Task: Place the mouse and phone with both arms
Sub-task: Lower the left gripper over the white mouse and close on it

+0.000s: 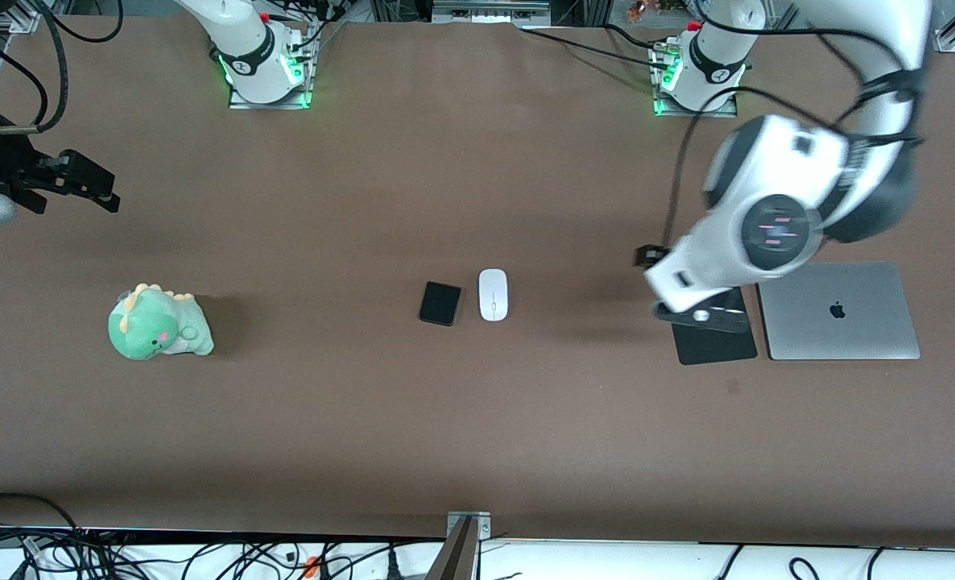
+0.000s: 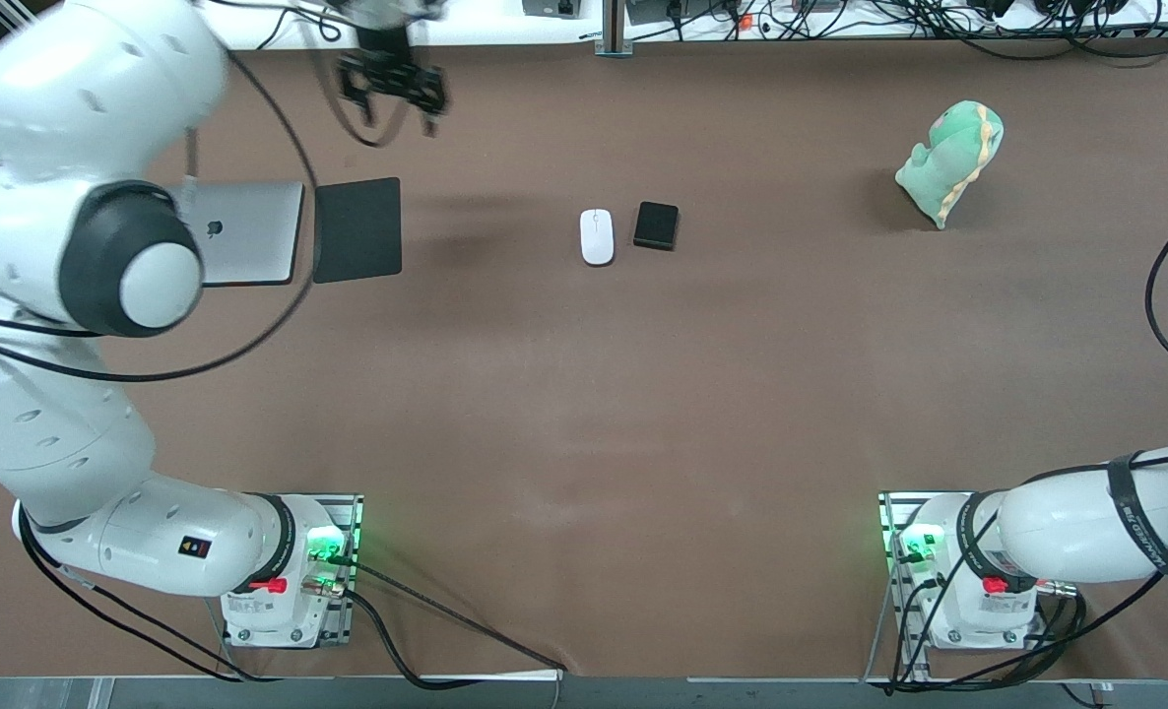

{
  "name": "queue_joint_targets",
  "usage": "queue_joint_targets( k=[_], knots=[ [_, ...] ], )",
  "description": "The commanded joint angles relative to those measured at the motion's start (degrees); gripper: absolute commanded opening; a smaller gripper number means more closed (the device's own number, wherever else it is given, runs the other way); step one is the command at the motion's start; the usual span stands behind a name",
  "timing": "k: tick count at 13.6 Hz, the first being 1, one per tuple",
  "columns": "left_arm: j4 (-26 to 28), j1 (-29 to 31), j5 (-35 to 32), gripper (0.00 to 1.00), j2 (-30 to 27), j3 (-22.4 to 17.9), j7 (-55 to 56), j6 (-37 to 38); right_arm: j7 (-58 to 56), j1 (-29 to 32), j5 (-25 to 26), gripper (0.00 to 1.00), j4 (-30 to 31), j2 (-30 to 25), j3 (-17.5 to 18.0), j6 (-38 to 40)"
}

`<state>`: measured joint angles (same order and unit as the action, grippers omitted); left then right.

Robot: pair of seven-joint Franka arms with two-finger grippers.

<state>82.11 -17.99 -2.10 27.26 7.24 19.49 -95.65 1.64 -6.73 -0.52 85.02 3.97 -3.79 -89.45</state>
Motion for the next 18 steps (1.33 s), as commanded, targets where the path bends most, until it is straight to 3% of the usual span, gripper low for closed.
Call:
queue_joint_targets(
  k=[1,3,5,10,18],
  knots=[
    [-1.07,-5.99,0.34,1.0,5.5,-0.82,9.58,-10.73,0.12,0.32,0.43,1.0,0.14,-0.81,0.27,0.59],
    [-1.34,-6.87,0.34,1.0,10.77,-0.74,10.39,-23.81,0.3,0.32,0.43,1.0,0.14,-0.81,0.27,0.59],
    [-1.51,-9.94,0.25,1.0,14.03,-0.74,10.65,-30.01,0.47,0.32,0.43,1.0,0.14,-0.72,0.19,0.59],
    [0.07,-15.92,-0.45,1.0,17.99,-0.82,15.12,-34.75,0.39,0.32,0.43,1.0,0.14,-0.72,0.27,0.59],
    [0.68,-17.77,-0.45,1.0,21.69,-1.0,16.36,-39.52,0.3,0.32,0.43,1.0,0.23,-0.63,0.19,0.59]
  ],
)
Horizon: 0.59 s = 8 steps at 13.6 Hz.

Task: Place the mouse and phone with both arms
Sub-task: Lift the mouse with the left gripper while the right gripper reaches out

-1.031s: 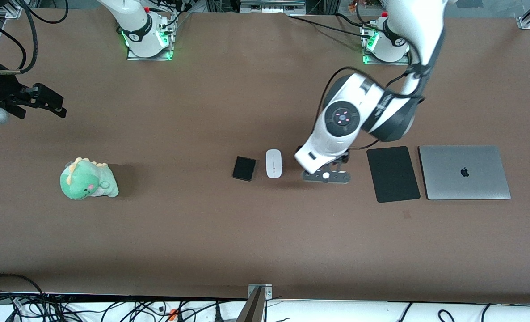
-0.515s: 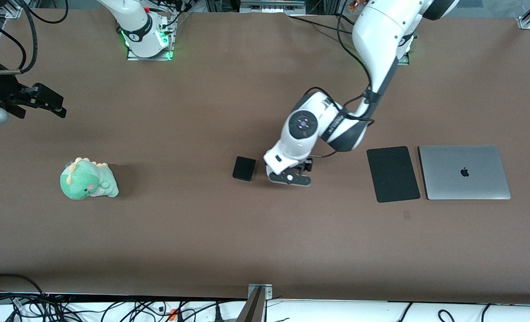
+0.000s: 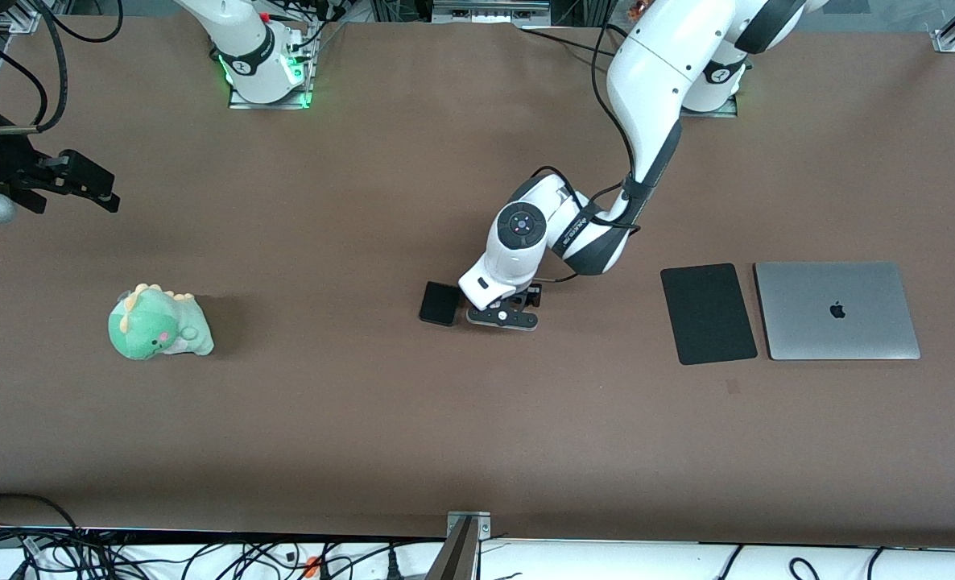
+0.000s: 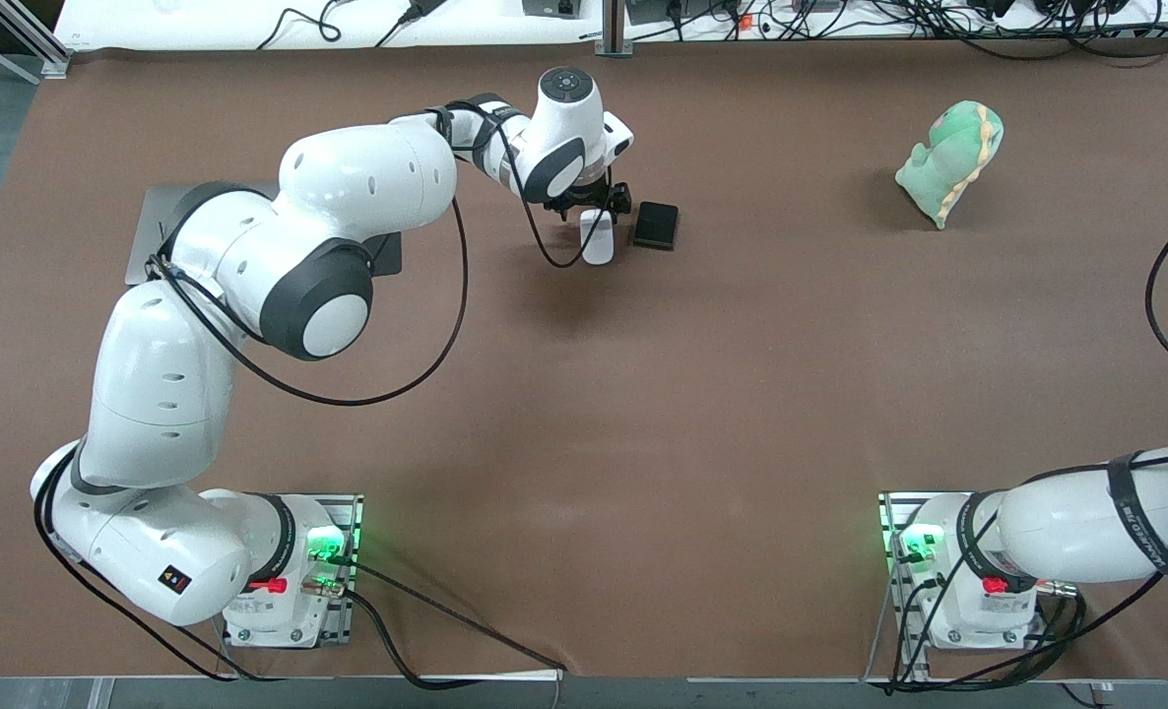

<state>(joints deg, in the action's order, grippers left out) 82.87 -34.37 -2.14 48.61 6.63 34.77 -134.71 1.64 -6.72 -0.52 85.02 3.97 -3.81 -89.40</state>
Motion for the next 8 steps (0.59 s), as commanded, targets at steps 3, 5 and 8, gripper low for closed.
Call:
queue_joint_targets(
  k=[3,5,8],
  knots=[
    [0.01,-3.07,-1.1,1.0,1.4,-0.56,4.16,-0.47,0.03,-0.22,0.69,1.0,0.33,0.5,0.39,0.55],
    [0.01,-2.81,-3.29,1.0,1.4,-0.73,4.43,-0.47,-0.41,-1.01,1.04,1.0,1.02,6.62,0.91,1.07],
    [-0.08,-2.46,-3.92,0.42,1.14,-0.82,4.51,-0.29,-0.59,-1.53,0.87,1.0,0.41,7.63,1.0,3.79]
  ],
)
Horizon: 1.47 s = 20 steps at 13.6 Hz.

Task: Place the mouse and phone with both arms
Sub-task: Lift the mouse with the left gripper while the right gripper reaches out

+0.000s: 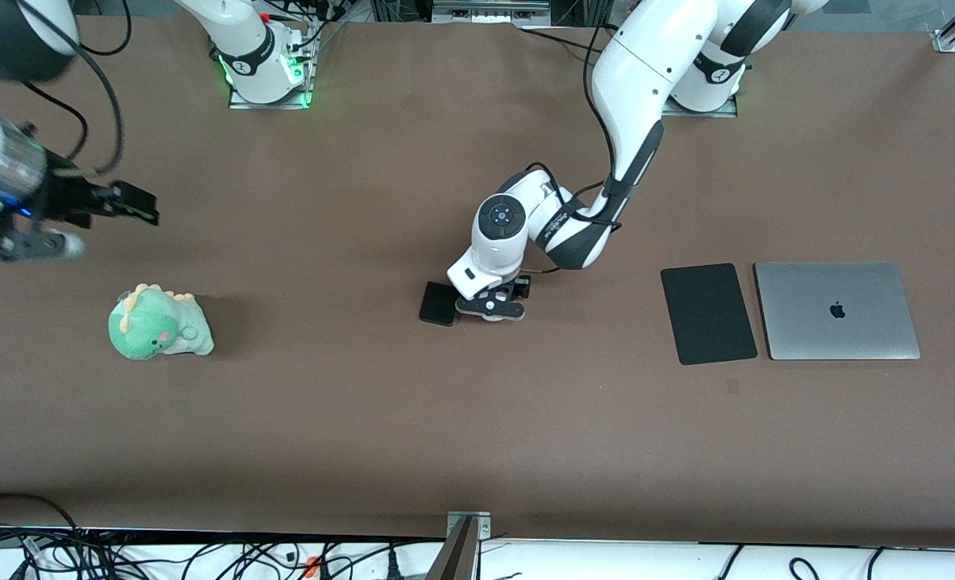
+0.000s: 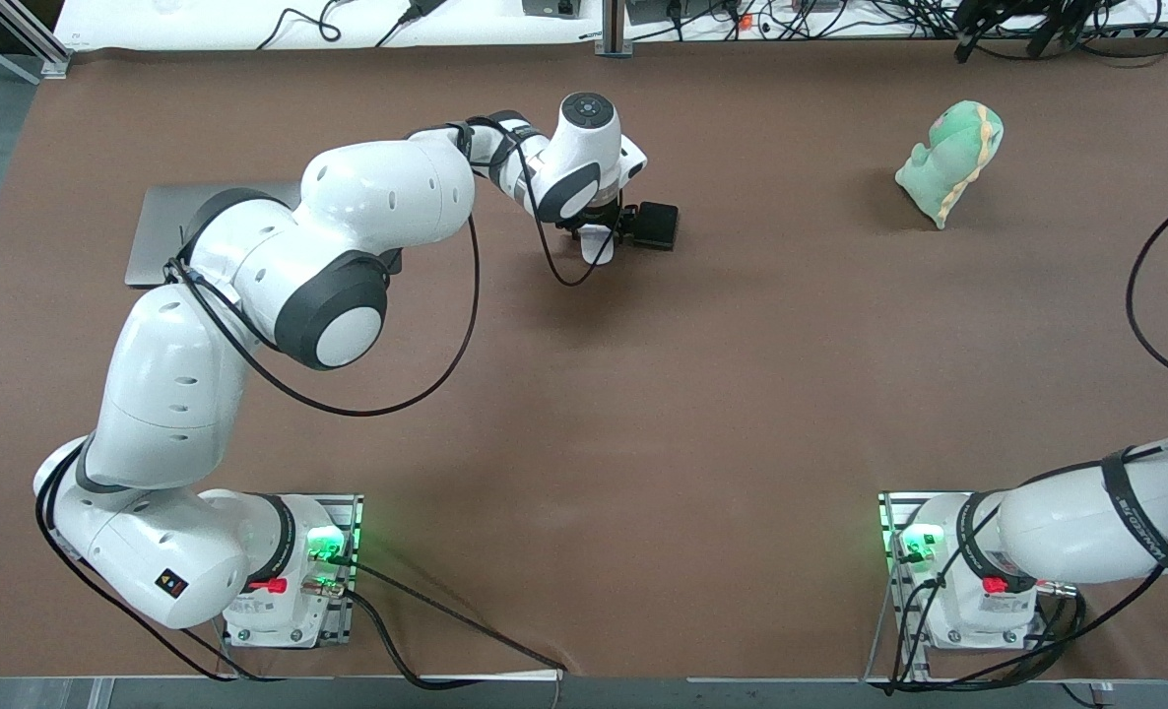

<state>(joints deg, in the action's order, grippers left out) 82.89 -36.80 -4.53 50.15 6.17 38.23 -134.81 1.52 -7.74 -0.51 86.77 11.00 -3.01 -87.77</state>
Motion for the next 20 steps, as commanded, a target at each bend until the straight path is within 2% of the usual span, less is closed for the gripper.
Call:
queue_joint_targets(
  k=[1,2,4,7,11,13,17,18,20],
  knots=[
    [-0.1,-0.03,-1.54,0.29,-0.4,-0.37,1.14,-0.19,-0.55,-1.13,1.21,1.0,-1.42,0.95,0.2,2.26],
    [-0.1,0.06,-1.54,0.22,-0.58,-0.37,1.14,0.07,-0.55,-1.31,1.22,1.0,-1.42,1.12,0.2,2.26],
    [-0.18,1.54,-1.53,0.17,-2.24,-0.45,1.41,1.91,-0.46,-1.31,1.22,1.0,-1.16,1.48,0.28,1.99],
    [-2.64,5.76,-1.62,0.17,-7.24,-0.54,0.71,16.2,-0.2,-2.71,1.21,1.0,-1.33,3.4,0.28,1.47],
    [-2.3,12.78,-1.62,0.17,-13.66,-0.54,-6.12,30.62,-0.46,-2.98,0.6,1.0,-1.42,6.66,0.28,-0.81],
    [-1.42,16.74,-1.71,0.17,-15.86,-0.45,-8.69,34.6,-0.46,-3.33,0.6,1.0,-1.42,8.15,0.28,-1.78],
    [2.35,26.05,-2.06,0.17,-16.14,-0.45,-23.51,33.14,0.23,-4.82,0.6,1.0,-1.42,11.49,0.37,-4.41],
    [4.1,28.69,-2.06,0.17,-16.22,-0.45,-26.08,30.94,0.85,-6.05,0.6,0.97,-1.42,12.72,0.29,-5.55],
    [9.8,31.16,-2.06,0.17,-16.22,-0.45,-28.82,21.93,6.09,-7.99,-0.88,0.99,-1.08,14.13,0.37,-8.45]
  ],
)
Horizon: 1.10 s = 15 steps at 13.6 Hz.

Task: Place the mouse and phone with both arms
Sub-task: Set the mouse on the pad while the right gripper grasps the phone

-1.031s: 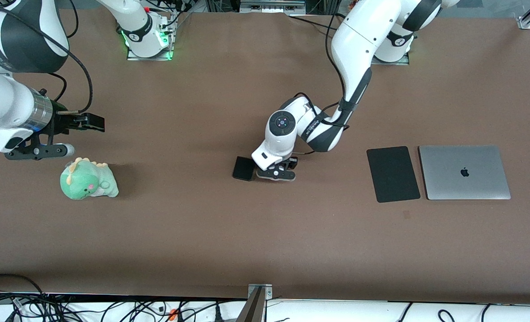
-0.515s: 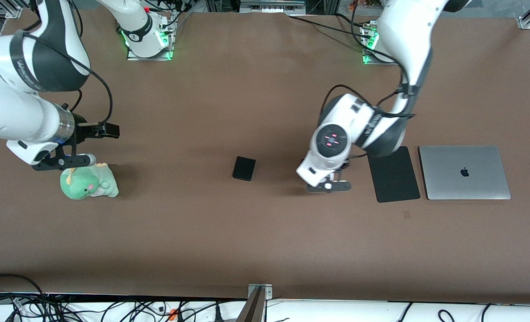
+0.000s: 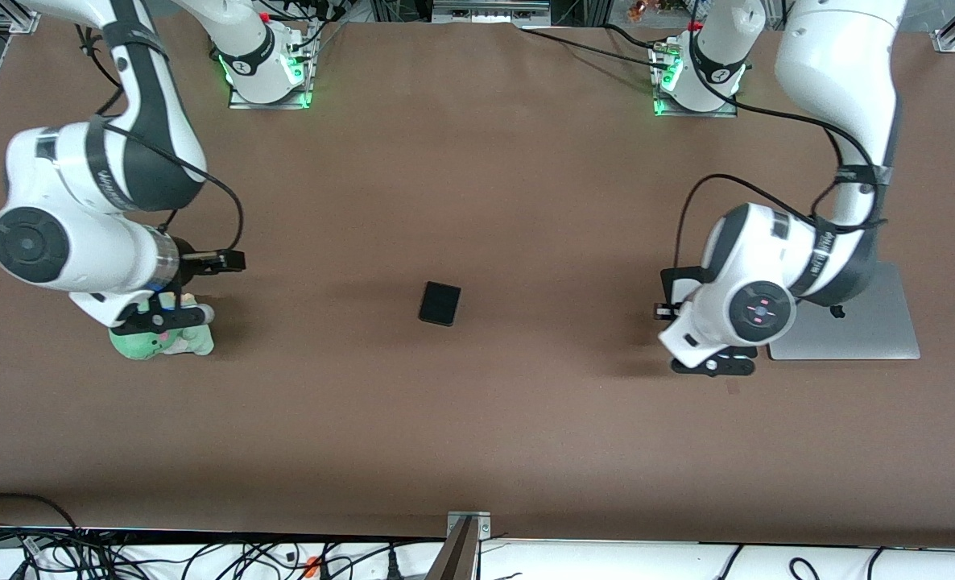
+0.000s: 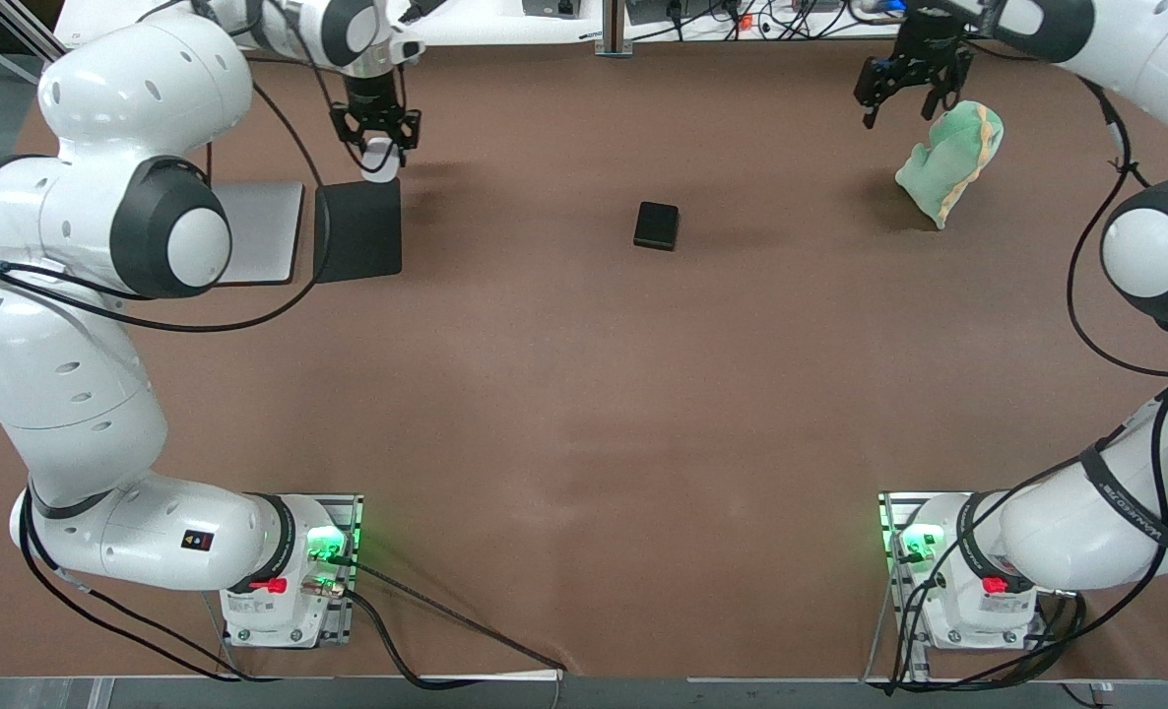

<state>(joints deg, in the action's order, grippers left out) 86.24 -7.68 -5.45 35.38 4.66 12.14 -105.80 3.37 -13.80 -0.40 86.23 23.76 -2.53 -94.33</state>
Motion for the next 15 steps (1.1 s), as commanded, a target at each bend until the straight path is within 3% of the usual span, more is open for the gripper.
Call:
queue_joint_targets(
  k=[1,3,5,9,12,13,14,15],
  knots=[
    [11.27,2.49,-1.23,0.18,-2.76,1.05,-2.74,-13.31,6.88,-3.24,-1.7,1.0,-0.37,1.9,-0.1,-3.56],
    [21.64,3.28,-1.84,0.16,-5.92,0.96,-3.0,-24.84,10.4,-6.48,-1.88,1.0,0.16,2.78,-0.1,-6.29],
    [27.03,3.9,-2.37,0.16,-8.82,1.05,-3.0,-28.57,16.11,-9.39,-1.88,1.0,0.16,4.01,-0.1,-9.01],
    [30.73,7.41,-2.37,0.17,-8.74,1.05,-3.0,-31.74,29.64,-14.49,-4.86,1.0,-0.28,7.96,-0.1,-16.39],
    [31.09,8.56,-2.37,0.18,-7.43,1.05,-3.0,-32.53,32.56,-17.74,-9.34,1.0,-0.19,10.6,-0.1,-24.2],
    [31.18,8.48,-2.37,0.27,-7.43,1.14,-2.91,-32.54,35.79,-18.53,-10.4,1.0,-0.36,11.82,-0.1,-26.84],
    [31.09,8.47,-2.37,0.77,-7.34,1.14,-2.91,-32.54,38.09,-19.67,-10.32,1.0,-0.28,12.97,-0.19,-29.3],
    [30.92,8.56,-2.37,1.0,-7.25,1.14,-2.65,-32.54,38.55,-20.64,-10.23,1.0,-0.28,14.11,-0.19,-31.33]
  ],
)
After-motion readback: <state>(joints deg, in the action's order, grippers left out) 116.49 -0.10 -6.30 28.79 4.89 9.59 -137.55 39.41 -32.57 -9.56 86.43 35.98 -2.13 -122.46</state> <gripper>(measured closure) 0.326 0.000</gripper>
